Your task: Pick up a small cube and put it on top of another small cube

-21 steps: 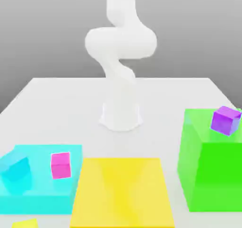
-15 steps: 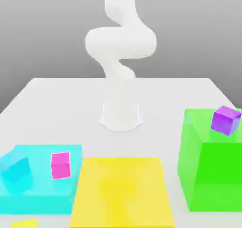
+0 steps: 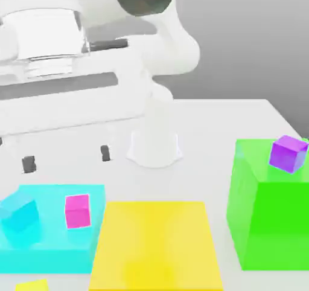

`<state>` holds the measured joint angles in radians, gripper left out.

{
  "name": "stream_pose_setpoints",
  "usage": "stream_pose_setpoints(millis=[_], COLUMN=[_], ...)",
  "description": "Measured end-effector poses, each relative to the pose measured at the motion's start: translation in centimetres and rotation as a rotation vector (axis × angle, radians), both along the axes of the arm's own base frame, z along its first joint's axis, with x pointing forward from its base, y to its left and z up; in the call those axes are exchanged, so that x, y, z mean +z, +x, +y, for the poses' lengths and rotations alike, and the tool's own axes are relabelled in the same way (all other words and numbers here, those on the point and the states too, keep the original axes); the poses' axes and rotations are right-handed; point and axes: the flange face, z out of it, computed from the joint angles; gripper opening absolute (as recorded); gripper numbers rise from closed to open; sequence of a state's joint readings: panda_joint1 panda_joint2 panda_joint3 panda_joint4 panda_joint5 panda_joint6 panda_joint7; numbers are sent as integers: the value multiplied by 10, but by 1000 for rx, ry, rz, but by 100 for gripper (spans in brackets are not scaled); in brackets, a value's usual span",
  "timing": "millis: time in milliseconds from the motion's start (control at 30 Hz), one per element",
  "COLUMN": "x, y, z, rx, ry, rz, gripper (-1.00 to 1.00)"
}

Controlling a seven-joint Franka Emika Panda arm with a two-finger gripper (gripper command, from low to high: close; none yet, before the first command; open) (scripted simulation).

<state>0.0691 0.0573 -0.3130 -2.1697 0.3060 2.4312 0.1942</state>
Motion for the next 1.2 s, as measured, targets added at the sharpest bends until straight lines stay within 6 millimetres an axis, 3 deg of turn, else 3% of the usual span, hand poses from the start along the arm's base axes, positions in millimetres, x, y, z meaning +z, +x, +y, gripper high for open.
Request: stream_pose_setpoints(millis=[200,400,533,567,800,933,1200], x=[-92,-176,-239,-250,-251,-197,-142], y=[6,-6,-9,-9,-9,-12,-64], z=[-33,-72,-80,-80,-80,-80,-68], rx=[39,80,91,91,91,84,-85], ry=[-47,-118,-135,-134,-133,-129,-57], rz=[118,235,257,258,259,260,287], gripper=[0,0,0,-100,-100,-100,-100])
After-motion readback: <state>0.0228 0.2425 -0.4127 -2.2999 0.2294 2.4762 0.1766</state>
